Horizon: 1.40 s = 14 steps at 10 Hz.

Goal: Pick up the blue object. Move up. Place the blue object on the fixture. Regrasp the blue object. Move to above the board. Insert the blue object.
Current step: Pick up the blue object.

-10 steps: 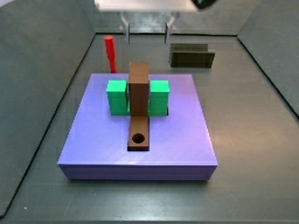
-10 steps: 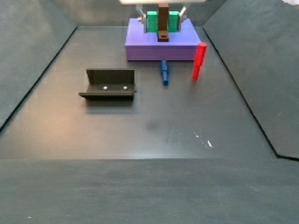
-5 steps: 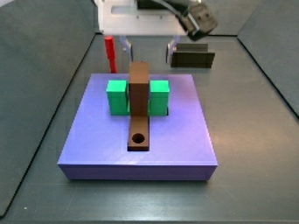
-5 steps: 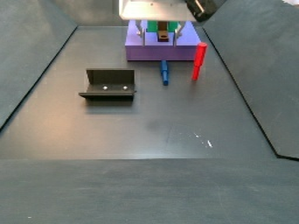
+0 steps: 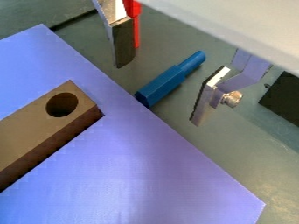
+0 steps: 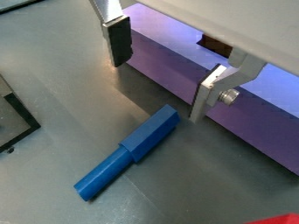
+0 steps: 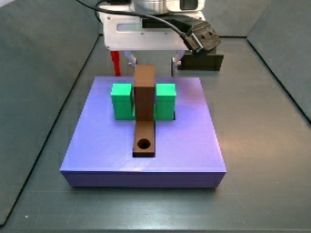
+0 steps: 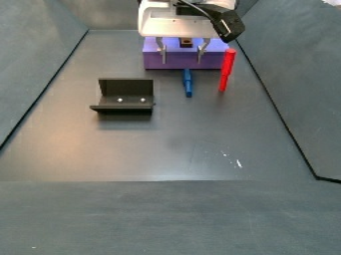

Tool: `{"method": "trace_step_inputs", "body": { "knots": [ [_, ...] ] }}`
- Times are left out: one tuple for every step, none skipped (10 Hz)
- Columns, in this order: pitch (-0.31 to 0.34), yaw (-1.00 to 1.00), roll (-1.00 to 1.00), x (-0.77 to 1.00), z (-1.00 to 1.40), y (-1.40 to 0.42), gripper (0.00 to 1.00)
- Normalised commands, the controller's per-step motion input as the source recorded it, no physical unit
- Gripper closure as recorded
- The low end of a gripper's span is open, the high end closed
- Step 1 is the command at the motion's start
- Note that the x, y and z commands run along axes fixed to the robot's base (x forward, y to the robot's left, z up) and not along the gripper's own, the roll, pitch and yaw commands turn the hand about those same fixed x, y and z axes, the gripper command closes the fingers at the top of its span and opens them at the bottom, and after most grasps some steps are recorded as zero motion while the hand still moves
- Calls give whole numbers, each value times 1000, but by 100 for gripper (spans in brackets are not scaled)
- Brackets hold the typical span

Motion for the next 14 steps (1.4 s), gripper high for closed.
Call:
{"method": "trace_step_inputs", "body": {
  "knots": [
    [0,-83,84,106,-174,40,0],
    [0,-74,79,14,-271,3,0],
    [-16,-83,86,0,-334,29,0],
    [0,-63,90,0,-331,46,0],
    [0,-6,70,0,-314,120,0],
    [0,0,57,-14,-269,160,0],
    [0,-31,1,-40,-151,263,0],
    [0,-34,0,-11,-77,137,0],
    [-26,-14,0,-60,0,0,0],
    [-73,0,-17,-60,-11,-31,0],
    [-83,0,-43,-40,-31,-40,0],
    [-106,0,-20,-46,-51,-83,0],
    [-71,-17,-34,-20,-77,-20,0],
    [-66,-23,-44,-3,-91,-11,0]
  ]
}}
